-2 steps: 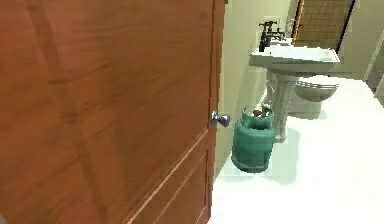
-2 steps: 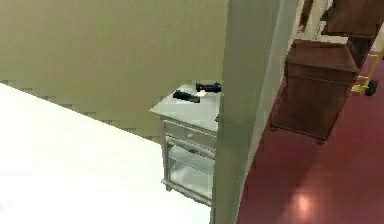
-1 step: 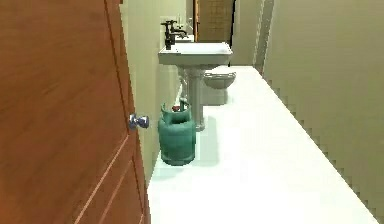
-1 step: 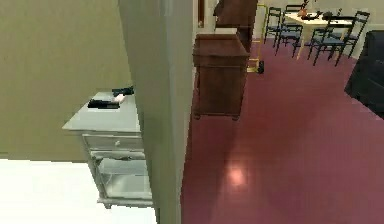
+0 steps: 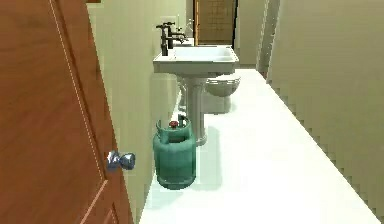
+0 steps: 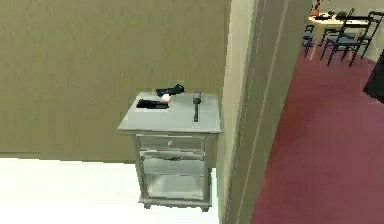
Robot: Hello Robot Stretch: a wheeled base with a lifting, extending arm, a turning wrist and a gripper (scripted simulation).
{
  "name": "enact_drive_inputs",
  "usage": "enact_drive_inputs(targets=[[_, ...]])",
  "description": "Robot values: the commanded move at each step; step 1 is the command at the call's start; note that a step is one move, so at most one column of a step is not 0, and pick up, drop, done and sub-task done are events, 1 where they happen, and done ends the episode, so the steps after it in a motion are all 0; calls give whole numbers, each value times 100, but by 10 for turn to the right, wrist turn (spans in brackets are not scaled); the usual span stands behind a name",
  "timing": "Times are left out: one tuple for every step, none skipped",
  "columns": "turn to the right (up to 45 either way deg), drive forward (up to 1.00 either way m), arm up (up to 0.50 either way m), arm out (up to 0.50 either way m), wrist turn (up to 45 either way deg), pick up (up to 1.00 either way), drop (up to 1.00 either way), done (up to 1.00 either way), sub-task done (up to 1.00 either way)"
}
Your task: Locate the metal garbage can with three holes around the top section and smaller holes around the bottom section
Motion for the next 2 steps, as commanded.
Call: enact_drive_inputs(targets=[[270,0,0,0,0,0,0,0,0],[0,100,0,0,0,0,0,0,0]])
